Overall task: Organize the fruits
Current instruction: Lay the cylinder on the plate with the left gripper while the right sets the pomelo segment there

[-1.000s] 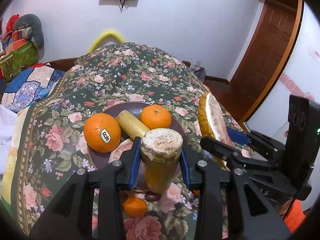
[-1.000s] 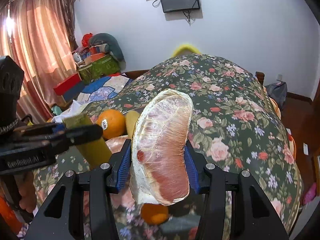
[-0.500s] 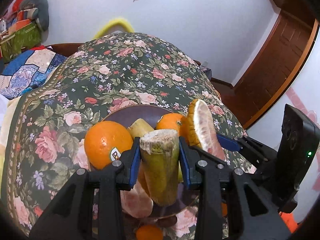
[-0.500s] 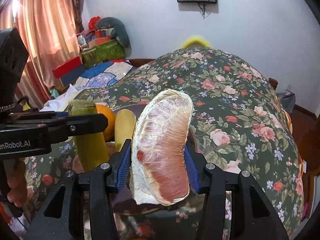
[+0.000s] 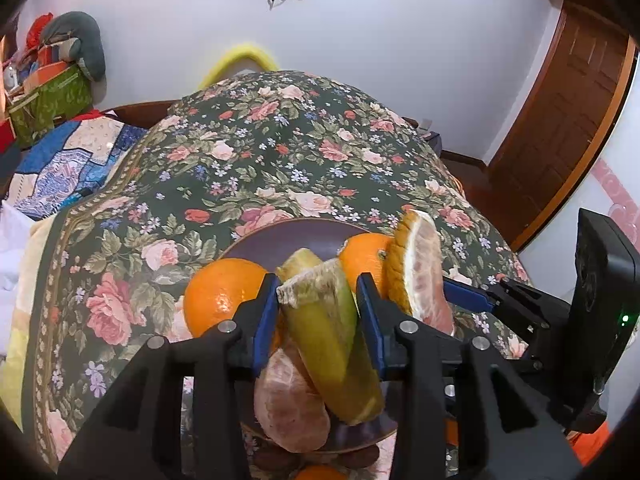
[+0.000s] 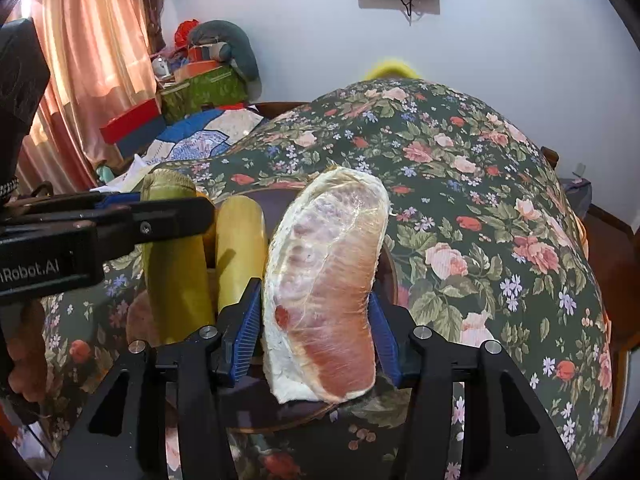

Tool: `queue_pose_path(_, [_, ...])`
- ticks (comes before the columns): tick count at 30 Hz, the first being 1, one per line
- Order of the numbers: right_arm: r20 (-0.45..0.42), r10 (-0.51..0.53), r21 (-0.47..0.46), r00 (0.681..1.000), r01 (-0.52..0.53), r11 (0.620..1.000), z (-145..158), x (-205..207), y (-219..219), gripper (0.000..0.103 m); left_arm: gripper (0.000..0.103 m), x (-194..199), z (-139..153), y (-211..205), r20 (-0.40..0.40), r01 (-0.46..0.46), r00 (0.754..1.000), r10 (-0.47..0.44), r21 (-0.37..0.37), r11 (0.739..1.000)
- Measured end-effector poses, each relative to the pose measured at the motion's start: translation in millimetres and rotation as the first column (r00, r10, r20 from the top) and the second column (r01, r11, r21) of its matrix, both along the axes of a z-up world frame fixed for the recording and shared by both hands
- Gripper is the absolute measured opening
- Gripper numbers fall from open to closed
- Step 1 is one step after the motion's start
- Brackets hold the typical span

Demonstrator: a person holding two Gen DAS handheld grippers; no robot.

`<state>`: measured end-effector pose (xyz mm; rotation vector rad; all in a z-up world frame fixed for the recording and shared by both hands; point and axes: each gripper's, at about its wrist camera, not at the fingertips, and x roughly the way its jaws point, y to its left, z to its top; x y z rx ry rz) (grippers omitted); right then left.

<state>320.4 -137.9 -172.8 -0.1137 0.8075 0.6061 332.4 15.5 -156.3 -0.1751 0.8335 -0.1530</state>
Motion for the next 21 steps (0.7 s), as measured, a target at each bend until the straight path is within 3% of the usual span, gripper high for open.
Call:
queue_pose_path(4, [-0.012,-0.004,0.014,1.000,0.005,1.000,1,0,-5,0.059,0.052,-5,7,0,0.031,-0.010,0.999,0.009,0.023,1.000])
queue_pose_path(21, [0.081,-0.053,0.031,0.995,0.051,0.998,48,-45,-30,0.059,0.052,-61,43,-4,0.092,-0.020,0.996,0.011,0.100,0.995])
